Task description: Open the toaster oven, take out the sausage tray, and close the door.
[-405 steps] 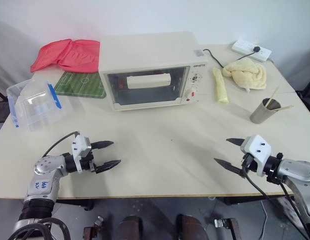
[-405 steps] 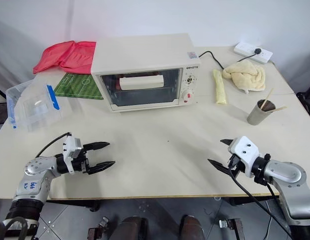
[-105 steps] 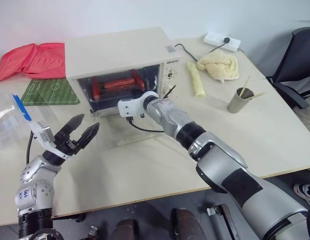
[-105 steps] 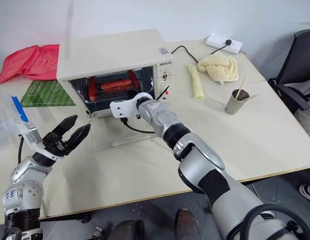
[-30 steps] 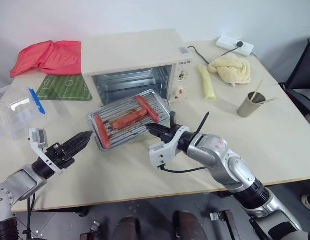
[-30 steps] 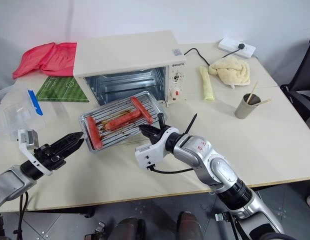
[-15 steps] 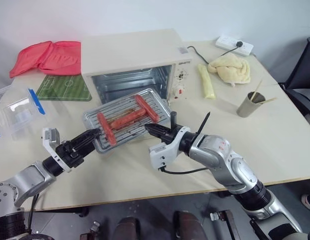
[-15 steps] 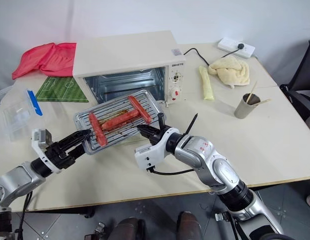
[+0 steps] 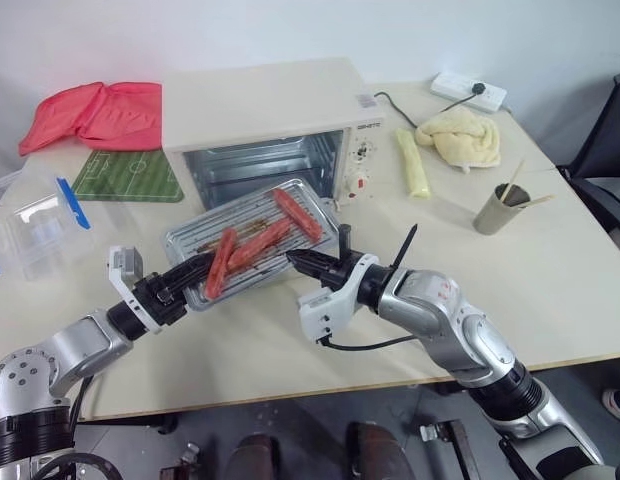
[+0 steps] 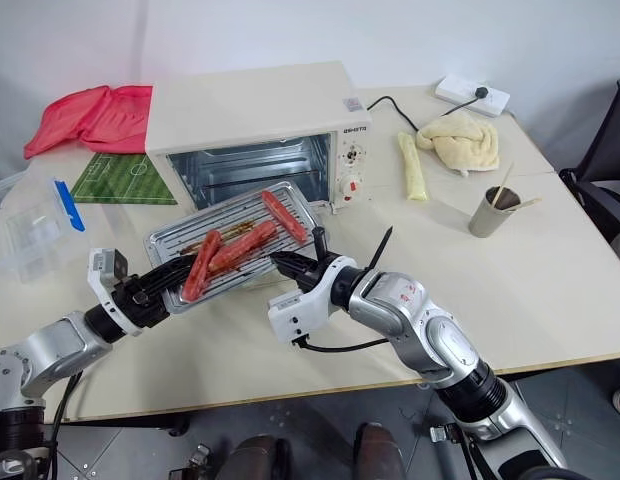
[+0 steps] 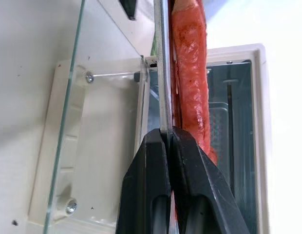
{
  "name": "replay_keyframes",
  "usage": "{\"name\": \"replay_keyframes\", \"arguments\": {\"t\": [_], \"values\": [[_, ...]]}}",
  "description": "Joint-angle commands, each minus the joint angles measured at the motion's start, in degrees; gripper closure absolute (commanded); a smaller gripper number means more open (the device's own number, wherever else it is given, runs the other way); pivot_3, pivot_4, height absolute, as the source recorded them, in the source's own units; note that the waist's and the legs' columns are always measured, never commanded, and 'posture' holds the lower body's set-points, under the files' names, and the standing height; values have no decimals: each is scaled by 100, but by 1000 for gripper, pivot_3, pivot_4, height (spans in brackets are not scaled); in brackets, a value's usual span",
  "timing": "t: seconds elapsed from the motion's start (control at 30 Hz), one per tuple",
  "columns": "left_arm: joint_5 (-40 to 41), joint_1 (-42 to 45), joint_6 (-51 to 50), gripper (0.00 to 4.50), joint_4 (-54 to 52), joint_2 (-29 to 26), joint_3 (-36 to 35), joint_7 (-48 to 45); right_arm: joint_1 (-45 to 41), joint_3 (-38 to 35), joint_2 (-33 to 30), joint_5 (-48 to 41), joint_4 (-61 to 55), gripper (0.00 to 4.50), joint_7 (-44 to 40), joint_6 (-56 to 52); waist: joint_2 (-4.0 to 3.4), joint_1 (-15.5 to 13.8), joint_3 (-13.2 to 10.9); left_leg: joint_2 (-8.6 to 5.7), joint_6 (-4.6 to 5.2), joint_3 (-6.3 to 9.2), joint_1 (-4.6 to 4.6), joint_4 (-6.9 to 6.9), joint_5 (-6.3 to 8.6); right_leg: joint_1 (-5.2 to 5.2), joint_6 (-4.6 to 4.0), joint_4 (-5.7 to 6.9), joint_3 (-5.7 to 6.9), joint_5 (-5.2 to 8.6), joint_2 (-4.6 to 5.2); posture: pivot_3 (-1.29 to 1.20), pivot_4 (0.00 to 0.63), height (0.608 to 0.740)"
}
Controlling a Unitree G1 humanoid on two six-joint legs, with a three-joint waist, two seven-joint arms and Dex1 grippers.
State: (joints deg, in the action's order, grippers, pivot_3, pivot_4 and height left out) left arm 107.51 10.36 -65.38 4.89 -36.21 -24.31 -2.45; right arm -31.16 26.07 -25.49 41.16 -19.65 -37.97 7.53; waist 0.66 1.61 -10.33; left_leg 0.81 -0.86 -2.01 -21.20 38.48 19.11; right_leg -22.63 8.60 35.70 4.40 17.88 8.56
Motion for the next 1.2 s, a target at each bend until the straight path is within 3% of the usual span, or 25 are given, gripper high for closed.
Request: {"name": "replay_keyframes", "arguments": {"t": [0.03,0.2,0.6,0.7,1.07,1.2], "values": [[376,-143,78,3049,28,-86,15,246,-39,-333,125,-423,-356,4500,38,-33,0,-1,0,0,0,1,0,0,0,0,0,0,0,0,0,0,150,740],[548,-282,-36,4362,73,-195,137,446,-42,-355,127,-818,-396,4500,-3,185,0,-1,0,0,0,5,0,0,0,0,0,-2,-1,0,0,0,150,740],[548,-522,-87,4439,-134,-116,161,455,-78,-387,-27,-1430,-203,4500,-193,586,0,-1,0,0,0,3,0,-1,0,2,0,-6,-1,0,0,0,150,740],[548,-558,-102,4500,-179,-74,220,466,-146,-373,-74,-1547,-170,3699,-286,622,0,-3,0,0,0,4,0,-1,0,2,0,-7,-2,0,0,0,150,740],[548,-521,-72,4500,-119,49,188,492,-173,-434,-342,-2020,-142,38,-605,860,0,-3,0,0,0,3,0,-2,0,2,0,-10,-2,0,0,0,150,740],[548,-536,-11,4500,-166,131,134,453,-196,-530,-588,-2792,-184,38,-1107,789,0,-4,0,0,0,3,0,-2,0,3,0,-11,-2,0,0,0,150,740]]}}
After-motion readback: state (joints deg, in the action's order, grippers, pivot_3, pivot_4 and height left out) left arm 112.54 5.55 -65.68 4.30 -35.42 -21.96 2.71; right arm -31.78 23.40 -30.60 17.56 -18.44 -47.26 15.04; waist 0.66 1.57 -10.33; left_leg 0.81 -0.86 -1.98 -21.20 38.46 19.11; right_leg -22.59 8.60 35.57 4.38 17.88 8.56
